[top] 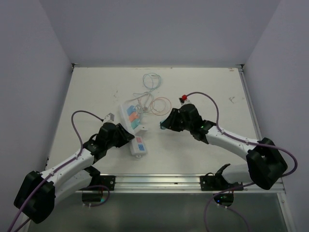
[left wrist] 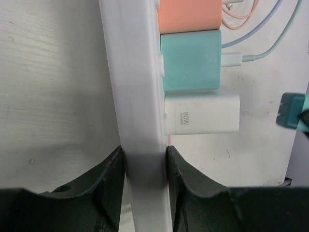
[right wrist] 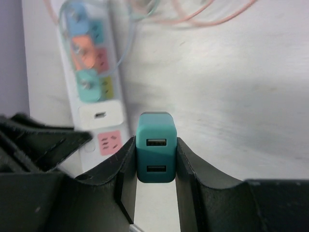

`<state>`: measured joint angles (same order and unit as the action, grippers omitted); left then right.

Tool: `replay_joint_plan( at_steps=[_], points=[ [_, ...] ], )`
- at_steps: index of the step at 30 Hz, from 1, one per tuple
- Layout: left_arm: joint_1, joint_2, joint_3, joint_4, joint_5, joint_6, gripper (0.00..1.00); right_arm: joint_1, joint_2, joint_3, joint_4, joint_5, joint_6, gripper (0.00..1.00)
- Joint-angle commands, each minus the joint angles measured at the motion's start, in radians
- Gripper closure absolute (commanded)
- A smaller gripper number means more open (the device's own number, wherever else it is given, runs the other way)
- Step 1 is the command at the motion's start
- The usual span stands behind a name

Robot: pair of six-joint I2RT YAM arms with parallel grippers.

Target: Pull the plug off the socket

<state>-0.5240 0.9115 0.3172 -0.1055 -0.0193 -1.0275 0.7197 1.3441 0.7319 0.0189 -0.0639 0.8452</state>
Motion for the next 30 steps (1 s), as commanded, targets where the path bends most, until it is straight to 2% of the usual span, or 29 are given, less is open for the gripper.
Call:
replay_joint_plan(
  at_steps=[1, 4, 7, 11, 18, 21, 23, 24, 26, 27, 30],
  points=[
    [0.012, -0.003, -0.006, -0.103, -0.085, 0.056, 1.00, -0.155, -0.078, -0.054, -0.016, 0.021, -0.046, 1.00],
    [0.012, -0.002, -0.007, -0.089, -0.070, 0.056, 1.00, -0.331, -0.073, -0.075, 0.031, -0.026, -0.070, 1.00],
    [0.013, 0.003, -0.010, -0.077, -0.057, 0.053, 1.00, -0.441, -0.025, -0.066, 0.094, -0.094, -0.067, 0.99],
    [0.013, 0.007, -0.012, -0.069, -0.048, 0.053, 1.00, -0.512, 0.137, -0.002, 0.154, -0.171, -0.077, 0.95],
    [0.013, 0.012, -0.010, -0.056, -0.031, 0.055, 1.00, -0.545, 0.348, 0.086, 0.283, -0.298, -0.043, 0.85],
    [0.013, 0.013, -0.009, -0.049, -0.021, 0.055, 1.00, -0.574, 0.389, 0.066, 0.345, -0.347, 0.000, 0.71],
    [0.013, 0.017, -0.009, -0.045, -0.018, 0.053, 1.00, -0.592, 0.392, 0.048, 0.346, -0.341, -0.006, 0.58],
    [0.013, 0.018, -0.010, -0.042, -0.015, 0.055, 1.00, -0.597, 0.389, 0.041, 0.340, -0.337, -0.012, 0.46],
    [0.013, 0.020, -0.010, -0.039, -0.011, 0.055, 1.00, -0.605, 0.366, 0.037, 0.297, -0.323, -0.043, 0.34],
    [0.013, 0.020, -0.012, -0.036, -0.010, 0.056, 1.00, -0.608, 0.354, 0.031, 0.280, -0.303, -0.055, 0.23],
    [0.013, 0.020, -0.013, -0.034, -0.007, 0.055, 1.00, -0.612, 0.288, 0.024, 0.185, -0.240, -0.109, 0.09]
  ],
)
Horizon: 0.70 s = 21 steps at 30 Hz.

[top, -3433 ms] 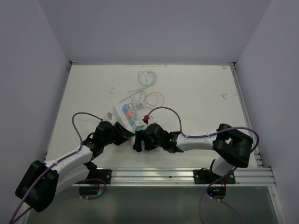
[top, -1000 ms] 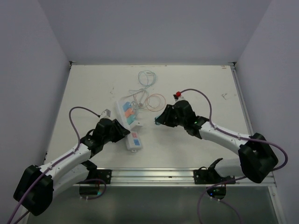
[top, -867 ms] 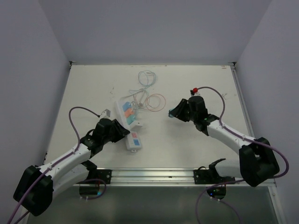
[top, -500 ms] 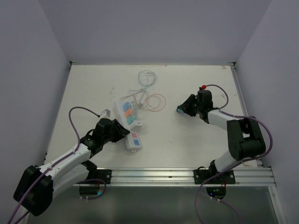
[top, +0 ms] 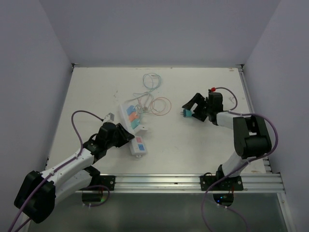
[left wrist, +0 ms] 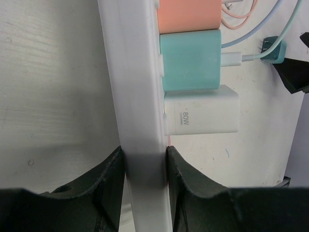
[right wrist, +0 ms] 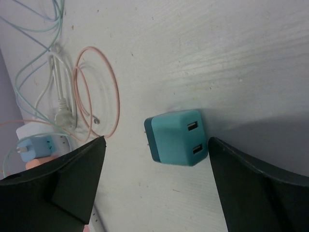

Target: Pull the plug off the socket

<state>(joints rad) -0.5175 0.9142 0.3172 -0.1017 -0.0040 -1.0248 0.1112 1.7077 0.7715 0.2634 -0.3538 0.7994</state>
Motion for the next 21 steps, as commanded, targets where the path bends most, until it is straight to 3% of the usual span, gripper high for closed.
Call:
replay_joint_plan(
  at_steps=[1, 9, 15, 21],
  points=[
    [0.007, 0.015, -0.013, -0.036, -0.021, 0.052, 1.00, -0.004, -0.120, -0.017, -0.116, 0.070, -0.075, 0.07],
    [0.007, 0.006, -0.023, -0.023, -0.007, 0.054, 1.00, 0.030, -0.361, -0.054, -0.288, 0.098, -0.161, 0.02],
    [0.007, 0.005, -0.033, -0.007, -0.001, 0.052, 1.00, 0.270, -0.470, -0.075, -0.287, 0.133, -0.135, 0.01],
    [0.007, 0.000, -0.040, -0.003, -0.002, 0.052, 1.00, 0.485, -0.390, -0.069, -0.116, 0.098, -0.020, 0.01]
  ],
)
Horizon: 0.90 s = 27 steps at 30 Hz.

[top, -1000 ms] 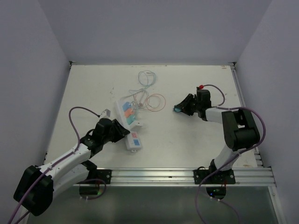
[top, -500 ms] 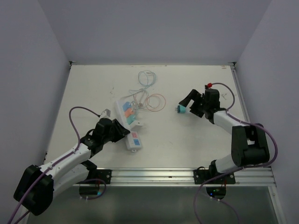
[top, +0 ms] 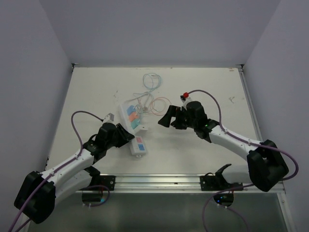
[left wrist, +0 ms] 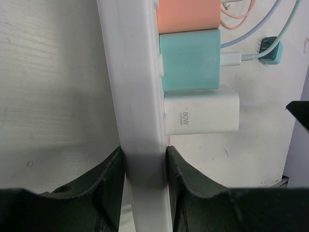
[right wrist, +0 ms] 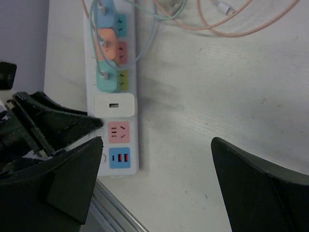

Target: Pull the plug off the socket

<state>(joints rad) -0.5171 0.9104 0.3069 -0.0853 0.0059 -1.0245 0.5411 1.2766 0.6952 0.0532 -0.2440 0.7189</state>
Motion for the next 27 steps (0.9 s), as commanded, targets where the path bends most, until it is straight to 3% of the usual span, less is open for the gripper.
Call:
replay_joint_plan(
  at_steps=[1, 10, 27],
  points=[
    [0.006, 0.001, -0.031, -0.021, -0.011, 0.050, 1.00, 0.103, 0.078, 0.019, 0.102, -0.008, 0.063, 0.01],
    [0.006, -0.010, -0.046, -0.010, 0.022, 0.046, 1.00, 0.276, 0.260, 0.182, 0.099, 0.048, 0.063, 0.01],
    [0.006, -0.016, -0.052, -0.002, 0.039, 0.043, 1.00, 0.335, 0.464, 0.352, 0.034, 0.110, 0.036, 0.01]
  ],
)
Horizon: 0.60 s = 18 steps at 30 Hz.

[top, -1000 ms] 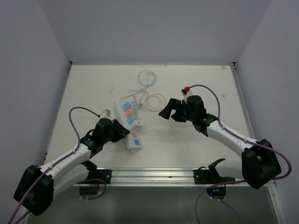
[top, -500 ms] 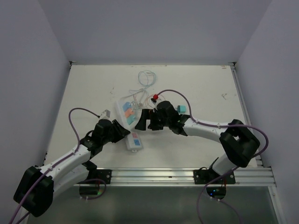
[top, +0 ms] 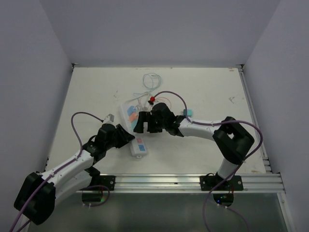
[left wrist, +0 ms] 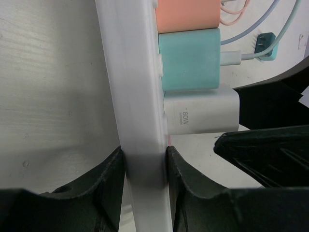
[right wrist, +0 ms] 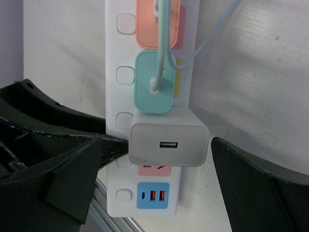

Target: Pull the plug off the socket

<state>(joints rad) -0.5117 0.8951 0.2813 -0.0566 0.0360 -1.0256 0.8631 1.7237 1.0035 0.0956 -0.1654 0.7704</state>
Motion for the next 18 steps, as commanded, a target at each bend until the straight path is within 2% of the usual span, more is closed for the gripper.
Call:
replay_joint_plan(
  at_steps=[1, 7, 10, 12, 15, 16, 18],
  points=[
    [0.001, -0.002, -0.027, -0.032, 0.008, 0.044, 1.00, 0.016, 0.028, 0.055, -0.013, 0.036, -0.023, 0.01],
    [0.001, 0.004, -0.030, -0.031, 0.012, 0.044, 1.00, 0.025, 0.054, 0.070, -0.013, 0.027, -0.029, 0.09],
    [0.001, 0.008, -0.030, -0.028, 0.013, 0.044, 1.00, 0.025, 0.063, 0.070, -0.008, 0.023, -0.029, 0.17],
    [0.001, 0.008, -0.031, -0.029, 0.012, 0.039, 1.00, 0.025, 0.059, 0.067, -0.008, 0.023, -0.033, 0.26],
    [0.001, 0.002, -0.033, -0.041, 0.004, 0.038, 1.00, 0.024, 0.053, 0.061, -0.008, 0.033, -0.037, 0.47],
    [0.001, -0.001, -0.034, -0.054, -0.005, 0.035, 1.00, 0.024, 0.051, 0.060, -0.010, 0.033, -0.039, 0.63],
    [0.001, -0.012, -0.034, -0.071, -0.019, 0.026, 1.00, 0.024, 0.043, 0.058, -0.011, 0.032, -0.040, 0.76]
  ],
)
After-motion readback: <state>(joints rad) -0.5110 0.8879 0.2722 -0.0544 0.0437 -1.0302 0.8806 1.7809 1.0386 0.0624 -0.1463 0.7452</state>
